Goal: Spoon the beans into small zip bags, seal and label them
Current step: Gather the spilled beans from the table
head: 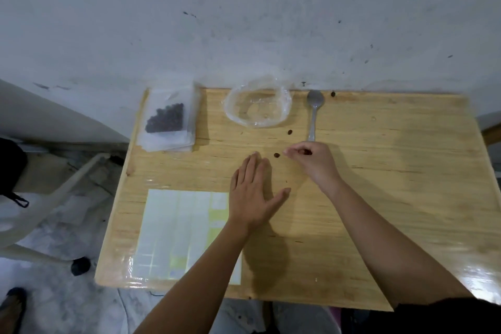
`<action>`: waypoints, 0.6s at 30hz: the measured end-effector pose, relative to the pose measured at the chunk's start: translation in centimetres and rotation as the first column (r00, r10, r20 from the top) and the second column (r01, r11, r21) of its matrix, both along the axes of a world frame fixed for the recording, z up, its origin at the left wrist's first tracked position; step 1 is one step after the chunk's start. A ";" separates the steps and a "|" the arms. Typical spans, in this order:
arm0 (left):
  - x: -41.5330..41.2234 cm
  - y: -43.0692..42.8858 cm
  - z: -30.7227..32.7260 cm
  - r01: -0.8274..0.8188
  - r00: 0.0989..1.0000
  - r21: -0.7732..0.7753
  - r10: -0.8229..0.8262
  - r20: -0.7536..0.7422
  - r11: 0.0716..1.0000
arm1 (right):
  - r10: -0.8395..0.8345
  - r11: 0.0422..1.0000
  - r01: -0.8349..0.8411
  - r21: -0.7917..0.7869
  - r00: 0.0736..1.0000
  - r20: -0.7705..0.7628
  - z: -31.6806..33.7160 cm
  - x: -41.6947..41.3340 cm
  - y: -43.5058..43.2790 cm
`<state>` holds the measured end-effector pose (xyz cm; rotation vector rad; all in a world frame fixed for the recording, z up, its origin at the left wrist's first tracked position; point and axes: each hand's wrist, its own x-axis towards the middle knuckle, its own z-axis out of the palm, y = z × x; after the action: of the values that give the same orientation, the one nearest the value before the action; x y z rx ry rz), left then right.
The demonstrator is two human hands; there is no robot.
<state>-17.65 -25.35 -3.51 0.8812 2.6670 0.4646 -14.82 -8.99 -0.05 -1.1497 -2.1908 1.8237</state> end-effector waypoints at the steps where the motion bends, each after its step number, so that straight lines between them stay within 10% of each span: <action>1: -0.7 -0.2 0.0 0.023 1.000 -0.002 -0.023 -0.003 1.000 | 0.011 0.998 -0.010 0.057 1.000 -0.012 -0.2 -0.5 -0.4; 18: -4.8 -1.1 -0.9 0.203 0.979 0.036 -0.202 -0.024 0.979 | 0.072 0.905 -0.117 0.410 0.990 0.125 -1.2 -1.7 -3.6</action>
<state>-22.41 -26.46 -4.45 1.1597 2.5576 0.4609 -16.55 -12.62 -1.20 -1.0820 -2.5660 1.2447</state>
